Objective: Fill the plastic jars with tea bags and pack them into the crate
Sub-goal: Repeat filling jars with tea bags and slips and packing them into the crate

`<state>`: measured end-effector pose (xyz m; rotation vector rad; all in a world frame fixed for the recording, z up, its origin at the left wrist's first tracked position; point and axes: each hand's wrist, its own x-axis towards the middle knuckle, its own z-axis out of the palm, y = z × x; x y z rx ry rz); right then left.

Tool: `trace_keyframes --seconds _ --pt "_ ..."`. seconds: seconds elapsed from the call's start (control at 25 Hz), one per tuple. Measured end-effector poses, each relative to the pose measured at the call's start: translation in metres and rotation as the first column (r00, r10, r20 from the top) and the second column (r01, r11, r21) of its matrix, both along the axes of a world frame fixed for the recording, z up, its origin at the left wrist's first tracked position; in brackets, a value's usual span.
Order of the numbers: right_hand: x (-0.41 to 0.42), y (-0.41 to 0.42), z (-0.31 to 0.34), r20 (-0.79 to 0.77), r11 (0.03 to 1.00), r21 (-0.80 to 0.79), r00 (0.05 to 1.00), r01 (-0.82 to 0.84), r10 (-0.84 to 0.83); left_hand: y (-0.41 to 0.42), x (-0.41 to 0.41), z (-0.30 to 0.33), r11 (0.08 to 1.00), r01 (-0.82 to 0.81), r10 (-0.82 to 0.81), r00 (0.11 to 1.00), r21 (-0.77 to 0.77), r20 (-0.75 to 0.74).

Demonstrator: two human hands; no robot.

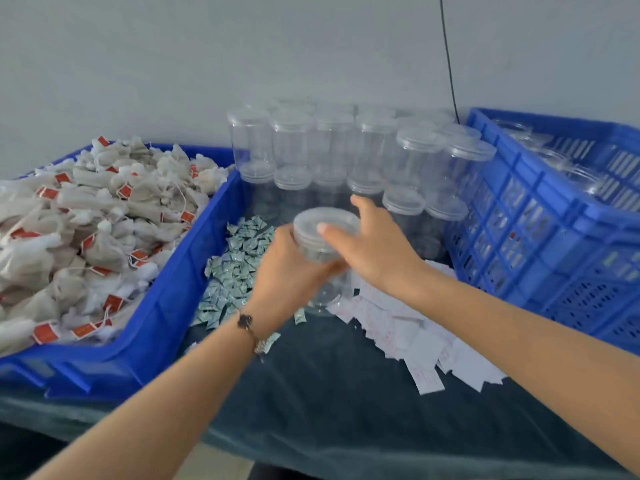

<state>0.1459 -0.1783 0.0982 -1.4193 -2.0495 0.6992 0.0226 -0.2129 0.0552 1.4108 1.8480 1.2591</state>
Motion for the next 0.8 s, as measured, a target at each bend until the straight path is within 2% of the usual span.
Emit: trace_keyframes --seconds 0.04,0.12,0.2,0.32,0.36,0.44,0.52,0.56,0.68,0.72,0.76,0.8 --pt "0.001 -0.002 -0.008 0.143 0.999 -0.035 0.989 -0.039 0.043 -0.006 0.008 -0.018 1.000 -0.001 0.000 1.000 -0.027 -0.023" --pt "-0.001 -0.006 -0.024 0.402 0.991 -0.078 0.907 -0.107 0.129 -0.013 0.018 -0.046 0.999 0.000 -0.002 0.999 -0.039 -0.048" --pt "-0.005 -0.008 -0.039 0.538 0.989 -0.052 0.830 -0.139 0.144 -0.015 0.018 -0.067 1.000 -0.019 0.019 1.000 0.001 0.025" --pt "-0.013 -0.007 -0.051 0.585 0.978 0.071 0.802 -0.197 0.119 -0.017 0.014 -0.085 1.000 -0.014 0.013 0.982 0.006 0.186" --pt "-0.015 -0.006 -0.052 0.589 0.970 0.098 0.799 -0.223 0.124 -0.018 0.013 -0.088 1.000 0.002 0.001 0.982 -0.018 0.190" --pt "-0.016 -0.002 -0.049 0.580 0.957 0.098 0.797 -0.274 0.169 -0.016 0.010 -0.091 0.998 0.018 -0.011 0.995 -0.062 0.104" --pt "-0.012 0.007 -0.042 0.556 0.935 0.026 0.783 -0.354 0.281 -0.015 0.004 -0.092 0.998 0.030 -0.027 0.998 -0.057 0.060" --pt "-0.009 0.011 -0.036 0.547 0.903 -0.052 0.744 -0.427 0.384 -0.015 0.002 -0.094 0.998 0.054 -0.050 0.996 -0.040 0.078" --pt "-0.006 0.023 -0.009 0.526 0.703 -0.328 0.496 -0.631 0.691 -0.017 -0.001 -0.100 0.997 0.068 -0.072 0.989 0.031 0.128" --pt "-0.008 0.024 -0.001 0.511 0.665 -0.362 0.457 -0.654 0.728 -0.017 -0.001 -0.101 0.997 0.061 -0.067 0.988 0.044 0.137" --pt "-0.013 0.022 0.003 0.508 0.680 -0.348 0.480 -0.646 0.715 -0.016 -0.001 -0.101 0.997 0.066 -0.072 0.986 0.046 0.153" --pt "-0.018 0.019 0.004 0.546 0.739 -0.300 0.527 -0.603 0.651 -0.014 0.000 -0.102 0.996 0.081 -0.088 0.981 0.047 0.174"
